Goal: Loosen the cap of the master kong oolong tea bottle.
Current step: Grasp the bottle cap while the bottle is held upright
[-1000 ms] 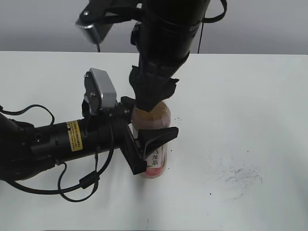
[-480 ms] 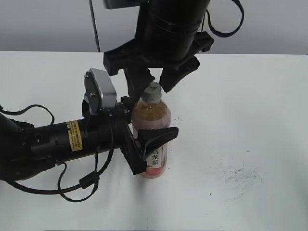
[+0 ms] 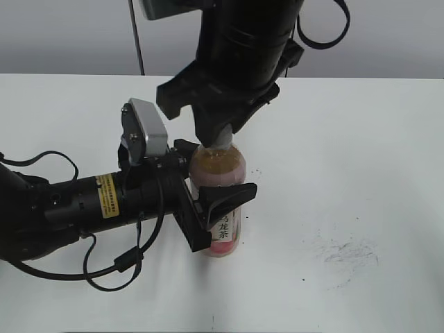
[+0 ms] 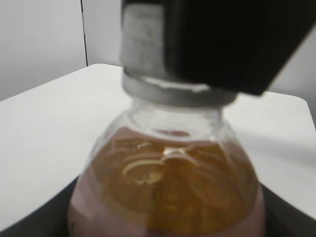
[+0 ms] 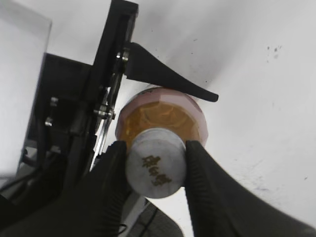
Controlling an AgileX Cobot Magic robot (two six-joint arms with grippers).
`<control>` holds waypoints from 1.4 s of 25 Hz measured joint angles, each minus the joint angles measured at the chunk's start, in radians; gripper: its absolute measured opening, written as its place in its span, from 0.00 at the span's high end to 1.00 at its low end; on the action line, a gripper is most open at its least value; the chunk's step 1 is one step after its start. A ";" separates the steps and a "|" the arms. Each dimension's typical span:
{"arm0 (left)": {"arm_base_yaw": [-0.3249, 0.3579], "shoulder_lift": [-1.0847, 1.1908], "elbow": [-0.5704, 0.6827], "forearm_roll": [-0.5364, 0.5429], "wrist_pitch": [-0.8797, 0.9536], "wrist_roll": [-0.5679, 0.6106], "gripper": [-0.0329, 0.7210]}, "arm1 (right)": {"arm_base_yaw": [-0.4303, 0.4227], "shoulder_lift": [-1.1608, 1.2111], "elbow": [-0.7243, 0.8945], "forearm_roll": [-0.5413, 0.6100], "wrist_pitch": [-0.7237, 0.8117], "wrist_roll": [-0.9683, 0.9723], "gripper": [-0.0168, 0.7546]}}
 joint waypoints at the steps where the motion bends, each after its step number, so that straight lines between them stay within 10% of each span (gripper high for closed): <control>1: 0.000 0.000 0.000 0.000 0.000 0.000 0.37 | 0.000 0.000 0.000 0.000 0.000 -0.064 0.62; 26: 0.000 0.000 0.000 0.005 -0.001 0.003 0.37 | 0.000 0.000 -0.002 0.000 -0.002 -2.222 0.62; 35: 0.000 0.000 0.000 0.005 -0.001 0.003 0.37 | 0.000 0.000 -0.002 0.005 -0.003 -2.153 0.60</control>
